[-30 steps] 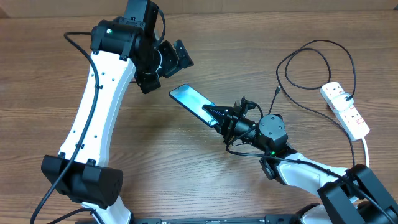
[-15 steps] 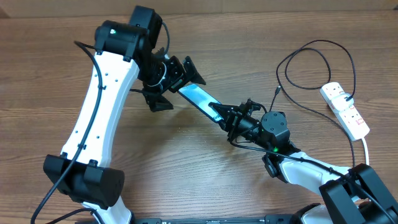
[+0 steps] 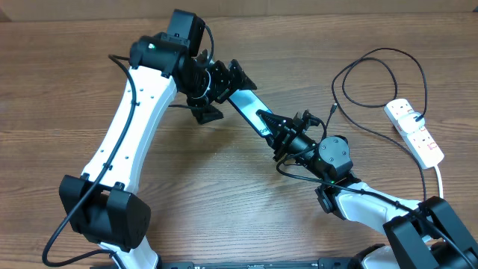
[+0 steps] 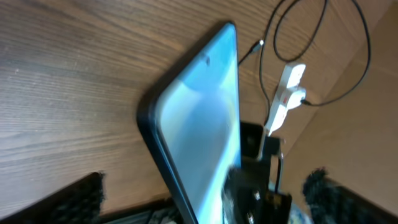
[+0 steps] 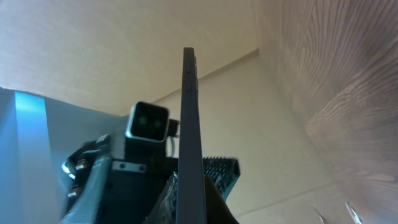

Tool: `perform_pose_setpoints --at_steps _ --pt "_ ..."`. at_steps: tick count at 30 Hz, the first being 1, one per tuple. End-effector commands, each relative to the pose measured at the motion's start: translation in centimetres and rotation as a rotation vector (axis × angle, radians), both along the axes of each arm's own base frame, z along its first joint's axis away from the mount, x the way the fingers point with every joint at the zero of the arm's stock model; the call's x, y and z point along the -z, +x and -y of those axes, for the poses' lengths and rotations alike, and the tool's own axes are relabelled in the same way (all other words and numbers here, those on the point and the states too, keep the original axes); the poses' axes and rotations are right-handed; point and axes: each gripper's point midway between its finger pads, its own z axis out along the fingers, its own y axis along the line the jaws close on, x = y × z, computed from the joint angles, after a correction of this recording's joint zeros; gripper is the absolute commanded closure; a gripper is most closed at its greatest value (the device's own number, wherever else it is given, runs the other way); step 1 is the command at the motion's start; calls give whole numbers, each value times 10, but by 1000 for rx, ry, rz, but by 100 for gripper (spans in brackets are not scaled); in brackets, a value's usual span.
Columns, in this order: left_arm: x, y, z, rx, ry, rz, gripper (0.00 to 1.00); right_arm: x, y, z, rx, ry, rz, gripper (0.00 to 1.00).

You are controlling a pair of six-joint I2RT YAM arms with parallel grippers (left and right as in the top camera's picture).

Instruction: Plug charger to phone and switch on socket

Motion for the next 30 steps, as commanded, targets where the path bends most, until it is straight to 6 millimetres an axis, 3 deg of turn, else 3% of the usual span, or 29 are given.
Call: perform_pose_setpoints --at_steps 1,5,10,18,26,30 --pt "16 -2 9 -32 -60 -54 17 -16 10 6 47 119 -58 96" --pt "25 2 23 -25 -160 -58 19 -7 14 10 83 103 -91 96" --pt "41 0 23 -38 -160 -84 34 -6 12 7 74 100 -96 96" --pt "40 -2 26 -34 -173 -89 35 -4 5 -4 46 94 -105 96" --pt "40 -5 28 -31 -170 -99 5 12 2 -7 25 61 -161 96" --pt "41 -5 29 -29 -168 -99 0 12 2 -6 25 62 -161 96"
